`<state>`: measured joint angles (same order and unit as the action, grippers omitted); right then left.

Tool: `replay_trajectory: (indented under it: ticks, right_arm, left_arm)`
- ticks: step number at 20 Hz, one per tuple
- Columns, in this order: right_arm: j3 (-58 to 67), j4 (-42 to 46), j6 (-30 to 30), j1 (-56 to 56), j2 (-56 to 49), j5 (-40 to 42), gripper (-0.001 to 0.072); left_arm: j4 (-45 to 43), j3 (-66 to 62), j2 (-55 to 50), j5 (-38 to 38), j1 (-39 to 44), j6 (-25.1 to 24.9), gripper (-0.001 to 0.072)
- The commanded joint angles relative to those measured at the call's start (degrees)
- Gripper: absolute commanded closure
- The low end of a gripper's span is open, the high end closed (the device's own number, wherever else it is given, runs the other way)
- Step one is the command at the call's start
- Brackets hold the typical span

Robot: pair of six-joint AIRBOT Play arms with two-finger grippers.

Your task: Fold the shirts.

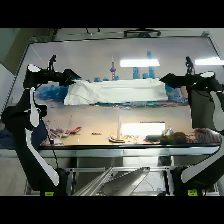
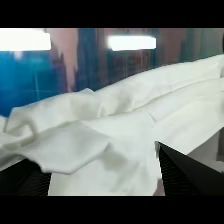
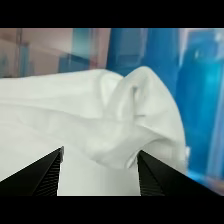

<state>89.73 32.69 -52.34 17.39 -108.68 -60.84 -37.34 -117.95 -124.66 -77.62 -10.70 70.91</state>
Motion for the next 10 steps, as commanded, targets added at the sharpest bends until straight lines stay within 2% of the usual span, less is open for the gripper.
replay_trajectory:
  ticks: [1, 2, 5, 10]
  right_arm:
    - [6.21, 8.96, -7.85, 2.32, -1.07, -3.98, 0.0189]
    - [7.13, 10.93, -9.70, 2.93, -1.99, -5.14, 0.0189]
    - [7.28, 10.69, -10.05, 3.63, -4.33, -9.40, 0.0189]
    - [7.30, 9.27, -11.56, 1.90, -8.44, -10.25, 0.0189]
  left_arm:
    - [1.36, -0.04, 0.98, -3.54, -1.27, -0.33, 0.0007]
    - [1.36, -0.04, 1.53, -3.87, -2.34, -0.33, 0.0007]
    - [1.36, -0.04, 3.80, -4.15, -5.64, -0.33, 0.0007]
    - [1.33, -0.04, 6.54, -6.03, -8.02, -0.33, 0.0016]
